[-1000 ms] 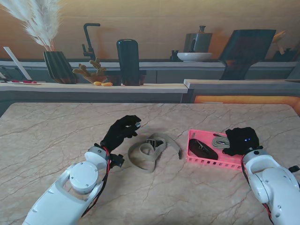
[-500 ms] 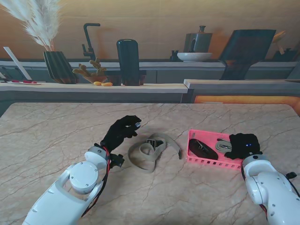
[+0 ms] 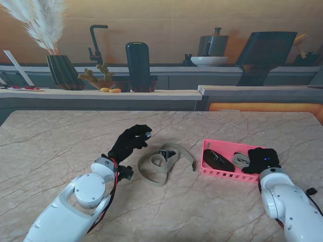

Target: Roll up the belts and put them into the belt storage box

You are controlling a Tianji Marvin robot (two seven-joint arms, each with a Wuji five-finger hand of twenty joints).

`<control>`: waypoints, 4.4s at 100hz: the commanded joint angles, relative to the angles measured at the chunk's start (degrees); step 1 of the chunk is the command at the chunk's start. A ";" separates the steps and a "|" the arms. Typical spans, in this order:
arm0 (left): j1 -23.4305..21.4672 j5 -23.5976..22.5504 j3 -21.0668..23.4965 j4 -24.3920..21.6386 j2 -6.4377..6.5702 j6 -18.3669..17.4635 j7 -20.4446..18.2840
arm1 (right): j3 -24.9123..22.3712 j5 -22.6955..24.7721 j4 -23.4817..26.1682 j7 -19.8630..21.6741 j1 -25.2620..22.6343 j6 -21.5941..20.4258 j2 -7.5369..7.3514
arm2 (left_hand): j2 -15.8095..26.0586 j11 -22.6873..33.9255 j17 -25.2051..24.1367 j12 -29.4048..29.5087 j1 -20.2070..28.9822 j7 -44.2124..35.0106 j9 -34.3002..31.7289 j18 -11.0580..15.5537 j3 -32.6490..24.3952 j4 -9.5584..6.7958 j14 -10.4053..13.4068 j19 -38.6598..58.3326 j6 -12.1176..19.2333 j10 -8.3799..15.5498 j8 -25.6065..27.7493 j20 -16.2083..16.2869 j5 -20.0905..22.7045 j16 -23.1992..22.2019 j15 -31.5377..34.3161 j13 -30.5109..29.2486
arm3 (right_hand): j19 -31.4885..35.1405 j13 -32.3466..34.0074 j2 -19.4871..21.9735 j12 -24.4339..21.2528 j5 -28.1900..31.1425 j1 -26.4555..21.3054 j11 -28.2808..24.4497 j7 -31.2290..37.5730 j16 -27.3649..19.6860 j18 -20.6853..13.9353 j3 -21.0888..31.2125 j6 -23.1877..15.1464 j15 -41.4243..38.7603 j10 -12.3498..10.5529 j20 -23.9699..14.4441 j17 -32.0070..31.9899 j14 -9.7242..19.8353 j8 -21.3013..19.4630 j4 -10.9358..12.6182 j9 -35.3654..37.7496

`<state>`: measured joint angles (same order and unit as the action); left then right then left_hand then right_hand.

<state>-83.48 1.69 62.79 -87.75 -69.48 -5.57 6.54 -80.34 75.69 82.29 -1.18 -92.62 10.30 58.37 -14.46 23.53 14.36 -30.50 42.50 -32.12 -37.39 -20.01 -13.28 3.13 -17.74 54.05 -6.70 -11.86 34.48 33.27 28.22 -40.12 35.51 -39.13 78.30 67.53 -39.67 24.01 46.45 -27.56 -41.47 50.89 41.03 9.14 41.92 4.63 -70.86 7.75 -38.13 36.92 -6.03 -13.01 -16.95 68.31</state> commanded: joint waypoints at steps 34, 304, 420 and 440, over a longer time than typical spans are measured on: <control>-0.52 0.34 0.26 -0.69 -0.48 0.98 0.89 | -0.32 0.65 0.83 3.56 -1.06 1.21 0.14 | 3.76 0.73 0.37 -1.10 1.60 1.45 -0.18 0.46 2.19 -2.24 0.31 0.67 1.87 0.70 0.57 0.34 1.20 -0.35 2.00 -0.67 | -11.98 -11.62 4.33 -0.97 -4.37 -1.00 4.39 -9.27 -2.87 2.79 9.86 -9.91 21.05 2.67 2.24 -9.66 -2.43 -11.19 6.18 -12.58; -1.57 -0.75 1.56 -1.20 -0.89 -0.40 3.86 | 8.32 -13.17 8.14 -6.10 2.76 -21.88 1.85 | 4.97 1.90 -1.83 -1.85 2.71 0.63 -3.28 0.25 4.10 -2.59 0.06 1.55 2.27 1.18 0.63 1.27 2.26 -0.95 2.25 0.78 | -25.06 -27.64 8.78 -2.05 -14.40 -0.56 5.22 -13.64 -9.36 -0.81 10.76 -14.43 34.55 2.61 5.21 -17.52 -0.04 -19.82 11.90 -27.69; -1.60 -0.24 1.88 -1.22 -1.02 0.20 4.13 | 41.31 -30.04 -12.77 -0.32 29.54 -25.23 4.23 | 5.84 2.58 -2.10 -2.36 3.00 0.73 -4.37 0.63 5.07 -2.62 0.23 1.43 2.43 1.37 0.73 2.23 2.55 -1.21 2.50 0.79 | -30.91 -35.40 2.06 -2.46 -10.34 0.23 9.20 -6.65 -10.94 1.53 10.94 -21.03 40.12 2.67 3.09 -23.18 0.24 -15.78 6.51 -33.12; -1.58 -0.26 1.93 -1.21 -1.05 0.25 4.26 | 42.09 -30.22 -12.46 1.52 29.95 -29.10 3.68 | 5.90 2.61 -2.05 -2.39 3.03 0.66 -4.47 0.68 5.22 -2.63 0.27 1.44 2.53 1.27 0.75 2.29 2.55 -1.22 2.52 0.73 | -31.75 -33.37 -0.03 -2.25 -5.05 -3.69 9.82 4.29 -11.16 1.83 12.36 -30.04 40.62 0.87 3.25 -22.34 1.09 -9.52 3.78 -27.49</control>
<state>-84.82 1.32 64.65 -88.76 -70.25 -5.56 10.69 -38.79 45.20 69.34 -0.42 -62.69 -17.40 62.18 -10.17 24.61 12.82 -32.13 44.55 -32.09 -41.37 -19.99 -9.34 3.06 -17.74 54.40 -6.52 -12.33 34.51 34.63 30.27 -40.36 37.55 -39.22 47.82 33.31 -36.67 21.39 38.69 -29.40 -32.80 52.52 30.73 10.47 52.97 -21.68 -31.41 10.09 -33.78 14.04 -6.19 -23.47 -11.15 38.74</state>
